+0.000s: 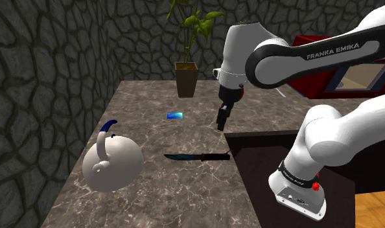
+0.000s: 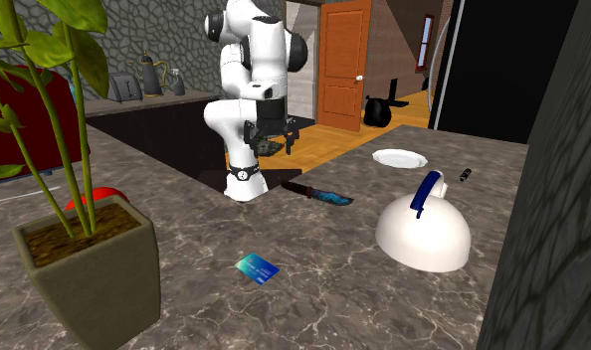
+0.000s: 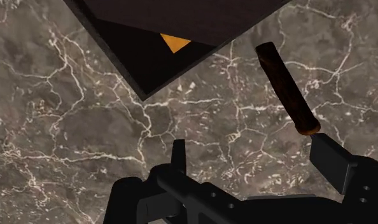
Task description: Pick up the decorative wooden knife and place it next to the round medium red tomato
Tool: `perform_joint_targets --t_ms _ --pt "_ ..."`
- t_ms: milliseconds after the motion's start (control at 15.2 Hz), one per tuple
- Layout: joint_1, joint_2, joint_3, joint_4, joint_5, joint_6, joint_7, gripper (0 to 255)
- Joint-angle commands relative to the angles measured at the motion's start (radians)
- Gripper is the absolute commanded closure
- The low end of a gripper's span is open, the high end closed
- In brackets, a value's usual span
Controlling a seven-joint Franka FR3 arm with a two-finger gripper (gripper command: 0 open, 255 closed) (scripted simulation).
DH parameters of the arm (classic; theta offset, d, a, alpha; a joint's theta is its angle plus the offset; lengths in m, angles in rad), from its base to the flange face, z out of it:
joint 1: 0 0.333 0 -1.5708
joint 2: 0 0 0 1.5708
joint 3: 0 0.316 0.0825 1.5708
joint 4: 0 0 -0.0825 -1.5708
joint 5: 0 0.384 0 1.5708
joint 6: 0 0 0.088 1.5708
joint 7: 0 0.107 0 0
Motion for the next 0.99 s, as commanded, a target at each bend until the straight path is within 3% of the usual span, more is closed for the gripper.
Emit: perform_joint_targets --t_ms 0,528,924 --pt "0.028 0.035 0.03 -0.028 0.026 0.092 0.004 0" --pt "0.129 0.224 0.166 -0.088 0.104 0.444 0.033 0" --pt "0.119 0.315 0.188 -0.113 0.103 0.559 0.039 0"
